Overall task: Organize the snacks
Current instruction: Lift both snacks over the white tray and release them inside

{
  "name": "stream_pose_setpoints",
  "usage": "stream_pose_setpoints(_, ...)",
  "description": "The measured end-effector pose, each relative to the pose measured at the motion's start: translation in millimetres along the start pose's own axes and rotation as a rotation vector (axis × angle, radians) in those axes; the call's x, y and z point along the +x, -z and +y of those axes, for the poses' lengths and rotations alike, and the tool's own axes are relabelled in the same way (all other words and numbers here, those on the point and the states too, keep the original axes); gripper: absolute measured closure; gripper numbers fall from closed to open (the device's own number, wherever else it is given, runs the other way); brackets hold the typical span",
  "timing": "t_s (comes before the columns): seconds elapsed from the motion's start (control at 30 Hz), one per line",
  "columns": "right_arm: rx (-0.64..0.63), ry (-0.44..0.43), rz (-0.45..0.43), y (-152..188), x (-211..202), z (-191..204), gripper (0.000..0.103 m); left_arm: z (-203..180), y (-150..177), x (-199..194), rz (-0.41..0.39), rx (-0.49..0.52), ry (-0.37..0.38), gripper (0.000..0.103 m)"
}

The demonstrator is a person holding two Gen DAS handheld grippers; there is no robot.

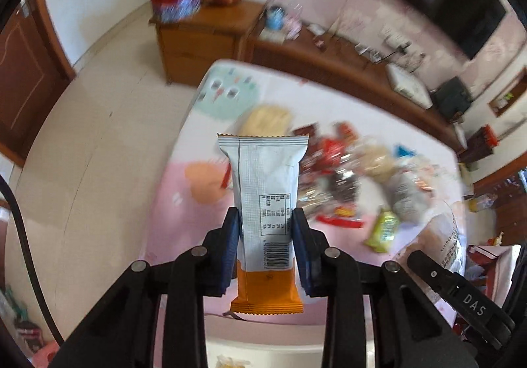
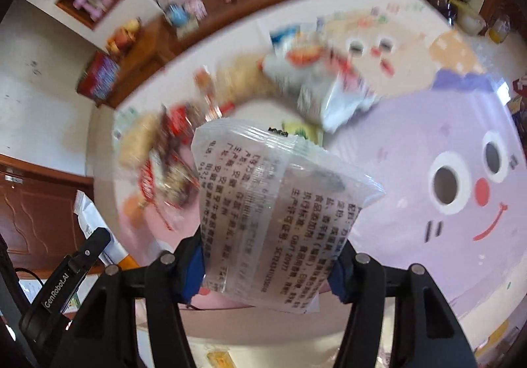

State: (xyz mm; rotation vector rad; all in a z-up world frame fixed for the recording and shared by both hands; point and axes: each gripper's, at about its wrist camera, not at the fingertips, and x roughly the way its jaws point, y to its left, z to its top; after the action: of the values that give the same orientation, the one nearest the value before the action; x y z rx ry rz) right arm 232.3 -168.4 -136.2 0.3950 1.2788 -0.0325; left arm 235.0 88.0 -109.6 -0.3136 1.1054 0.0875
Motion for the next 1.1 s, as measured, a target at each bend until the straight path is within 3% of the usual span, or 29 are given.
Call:
stream_pose_setpoints(0.27,-0.105,-0.071,-0.176,21.5,-92.2,7.6,0.043,-36.9,20.5,-91.6,-0.067,0.171,0.114,0.073)
stream_pose_setpoints(0.5,-0.188,-0.081,-0.222,66.4,-128.7,7.5,0.042,-49.5,62.1,-133.5,-0.060,0.274,0.122,0.073)
stream_pose_setpoints(0.73,-0.271,-0.033,-0.218,117.0,-136.3,-1.2,0.042,-50.7,113.4,-122.8,0.026,0.357,0.062,0.073)
stream_pose_setpoints(1.1,-0.316,0.043,-0.134,166.5,-106.9,-21.5,0.041,-41.8,175.0,-72.2,0.189,0.430,-0.042,0.073)
